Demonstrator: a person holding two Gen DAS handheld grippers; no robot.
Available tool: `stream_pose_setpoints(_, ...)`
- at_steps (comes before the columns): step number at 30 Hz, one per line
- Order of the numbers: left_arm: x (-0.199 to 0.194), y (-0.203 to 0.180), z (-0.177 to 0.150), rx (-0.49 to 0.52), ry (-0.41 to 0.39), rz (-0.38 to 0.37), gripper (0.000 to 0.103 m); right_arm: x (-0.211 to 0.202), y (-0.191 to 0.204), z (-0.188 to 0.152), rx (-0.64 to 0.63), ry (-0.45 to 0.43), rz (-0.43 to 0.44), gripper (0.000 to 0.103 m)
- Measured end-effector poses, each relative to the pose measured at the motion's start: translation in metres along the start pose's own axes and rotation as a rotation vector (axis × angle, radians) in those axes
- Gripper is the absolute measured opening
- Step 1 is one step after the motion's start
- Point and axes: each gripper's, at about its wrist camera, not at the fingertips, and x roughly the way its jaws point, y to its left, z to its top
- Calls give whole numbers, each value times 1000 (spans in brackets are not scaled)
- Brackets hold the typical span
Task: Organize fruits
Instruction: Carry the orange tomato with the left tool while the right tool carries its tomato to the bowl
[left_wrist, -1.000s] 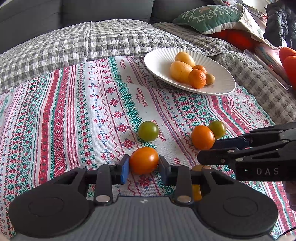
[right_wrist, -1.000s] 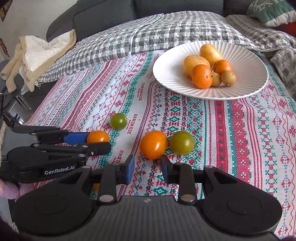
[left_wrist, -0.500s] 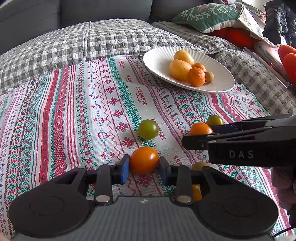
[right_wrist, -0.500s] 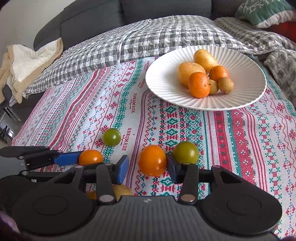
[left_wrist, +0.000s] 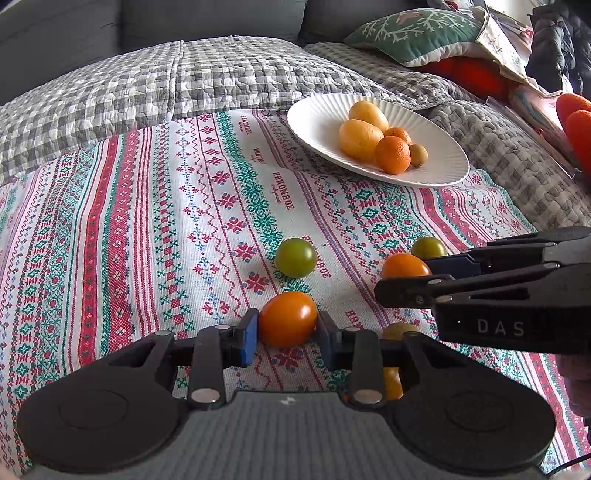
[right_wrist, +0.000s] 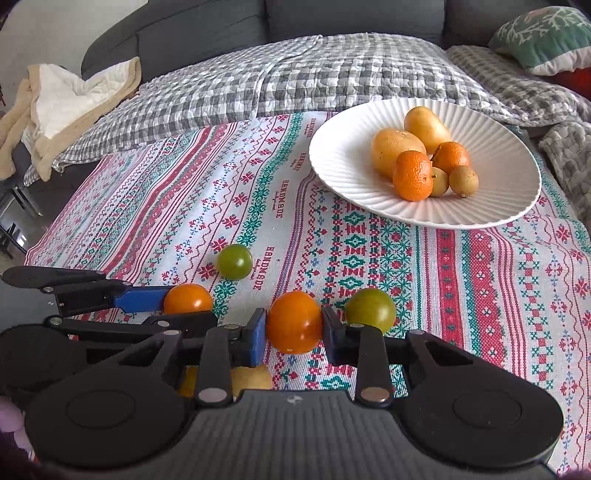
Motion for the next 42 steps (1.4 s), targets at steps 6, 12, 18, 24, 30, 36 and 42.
stream_pose_setpoints(6, -1, -2, 1, -24, 0, -21, 26, -10, -4, 0, 19, 14, 15, 28)
stream_pose_setpoints(12, -2, -7, 5, -20, -5, -44, 26, -19, -12, 0, 50, 43, 12, 28)
stream_pose_setpoints(18, -8, -14, 9, -9, -25, -68, 26, -27, -30, -2, 120, 67, 0, 28)
stream_pose_setpoints(24, -13, -28, 14, 8, -42, -92, 26, -38, -47, -2, 165, 60, -12, 28)
stream_pose_setpoints(30, -20, -44, 21, 26, -78, -111, 26, -56, -66, 2, 234, 14, 5, 28)
stream_pose_setpoints(36, -20, -57, 33, 38, -115, -87, 26, -73, -90, 8, 269, -53, -38, 28)
stream_pose_setpoints(42, -20, -66, 56, 50, -172, -56, 26, -84, -112, 16, 298, -122, -102, 28)
